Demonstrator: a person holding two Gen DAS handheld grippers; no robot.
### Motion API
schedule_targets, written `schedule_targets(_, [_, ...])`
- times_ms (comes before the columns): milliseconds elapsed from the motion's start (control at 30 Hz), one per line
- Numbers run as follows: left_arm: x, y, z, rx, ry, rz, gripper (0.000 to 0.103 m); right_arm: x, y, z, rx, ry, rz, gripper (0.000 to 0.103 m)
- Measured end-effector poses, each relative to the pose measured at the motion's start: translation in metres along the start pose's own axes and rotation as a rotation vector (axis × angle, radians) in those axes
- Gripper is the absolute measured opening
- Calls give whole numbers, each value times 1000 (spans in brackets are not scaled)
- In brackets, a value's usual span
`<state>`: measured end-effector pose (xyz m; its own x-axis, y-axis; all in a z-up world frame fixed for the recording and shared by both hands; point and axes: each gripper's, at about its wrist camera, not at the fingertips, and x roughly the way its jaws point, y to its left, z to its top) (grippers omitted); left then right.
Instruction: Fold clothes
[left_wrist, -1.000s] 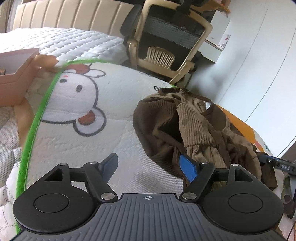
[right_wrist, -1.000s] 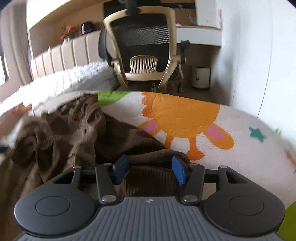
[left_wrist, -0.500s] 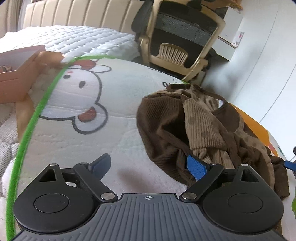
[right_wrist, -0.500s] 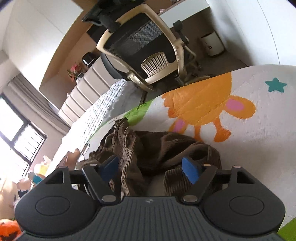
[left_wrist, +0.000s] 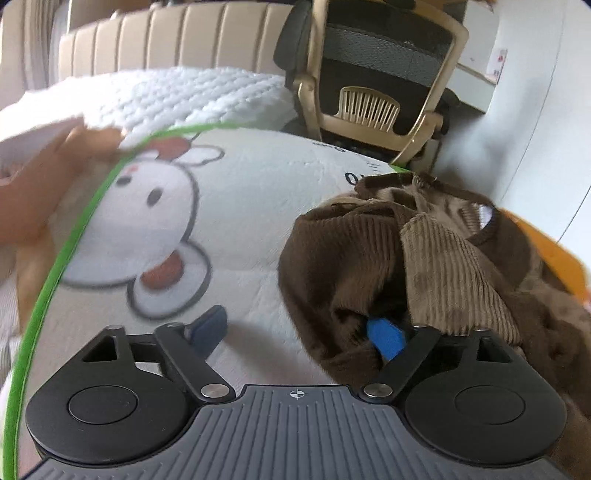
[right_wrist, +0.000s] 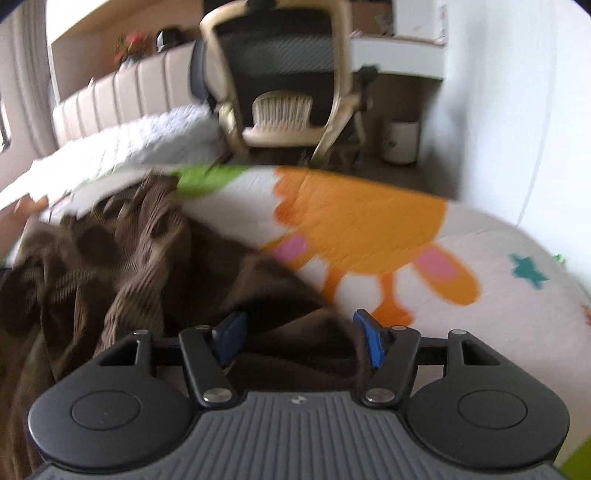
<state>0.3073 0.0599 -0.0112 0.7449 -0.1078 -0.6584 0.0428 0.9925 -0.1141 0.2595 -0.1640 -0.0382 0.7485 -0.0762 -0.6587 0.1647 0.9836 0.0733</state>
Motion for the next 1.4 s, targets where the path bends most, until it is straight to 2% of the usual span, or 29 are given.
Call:
schedule_targets(33, [1,-6,1,33,-9,-8,47,0,7,-4,-33,-2,-6,61])
schedule_targets(67, [0,-11,1,63,-14,-27,16,-2,13,-6,-74,-16,-15,51])
schedule_targets(100, [-5,-15,1,91,-23,-36,9,-5,19,-8,-118,-23,-15,41])
schedule_targets(133, [-11,-18,2,117,-37,-32,7,-10,25,-11,-161,-29,-21,36])
schedule_targets(200, [-25,-21,4,166,-67,-26,6,-19,29,-16,-205,-30,-31,27])
schedule_targets(300, [-51,-11,13,207,-120,-1,2,-31,26,-25,-277,-38,-71,24])
schedule_targets(367, [-66,1,19,234,-157,46,2,-40,18,-32,-302,-37,-104,24])
schedule_targets(400, [-74,7,22,248,-176,73,2,-44,12,-33,-314,-32,-135,20])
schedule_targets(467, [-86,24,26,247,-192,126,2,-50,1,-36,-333,-16,-200,9])
schedule_targets(533, [-95,41,24,218,-191,158,2,-55,-19,-41,-318,5,-256,9])
schedule_targets(567, [-99,46,22,202,-183,144,3,-59,-28,-44,-293,9,-275,9])
schedule_targets(633, [-107,53,12,170,-154,67,4,-67,-45,-48,-241,18,-314,9])
schedule_targets(667, [-111,53,4,158,-132,9,8,-70,-51,-50,-211,15,-322,9])
schedule_targets(733, [-118,50,-12,140,-88,-101,18,-88,-56,-53,-129,-8,-264,9])
schedule_targets(767, [-121,44,-22,143,-66,-143,32,-97,-59,-54,-88,-20,-235,9])
schedule_targets(800, [-123,37,-31,148,-44,-180,46,-105,-61,-55,-47,-31,-206,10])
schedule_targets(833, [-125,30,-42,158,-27,-208,50,-115,-58,-56,-32,-50,-166,14])
schedule_targets(867, [-126,23,-52,171,-15,-230,52,-123,-51,-58,-26,-63,-130,30])
schedule_targets(900, [-127,17,-61,179,-3,-243,52,-134,-43,-62,-25,-86,-98,60])
schedule_targets(967, [-125,7,-76,164,19,-240,52,-155,-24,-71,-44,-135,-25,95])
schedule_targets(1000, [-122,4,-80,148,30,-233,52,-165,-14,-75,-63,-161,16,102])
schedule_targets(1067, [-115,5,-86,94,51,-231,49,-179,11,-87,-145,-173,92,103])
schedule_targets(1100, [-112,7,-86,68,55,-231,41,-184,23,-92,-191,-167,117,103])
schedule_targets(1133, [-111,9,-85,57,49,-218,27,-188,36,-98,-237,-161,143,103])
schedule_targets(1167, [-110,12,-84,54,39,-197,0,-188,47,-105,-288,-135,160,103])
schedule_targets(1200, [-111,16,-81,50,23,-163,1,-188,59,-112,-339,-109,178,103])
schedule_targets(1267, [-119,34,-68,22,-43,-41,1,-185,80,-126,-436,-56,202,103])
schedule_targets(1367, [-139,68,-49,-31,-136,179,1,-176,112,-149,-591,-33,121,103])
schedule_targets(1400, [-149,76,-45,-40,-151,221,3,-172,117,-152,-625,-49,68,103])
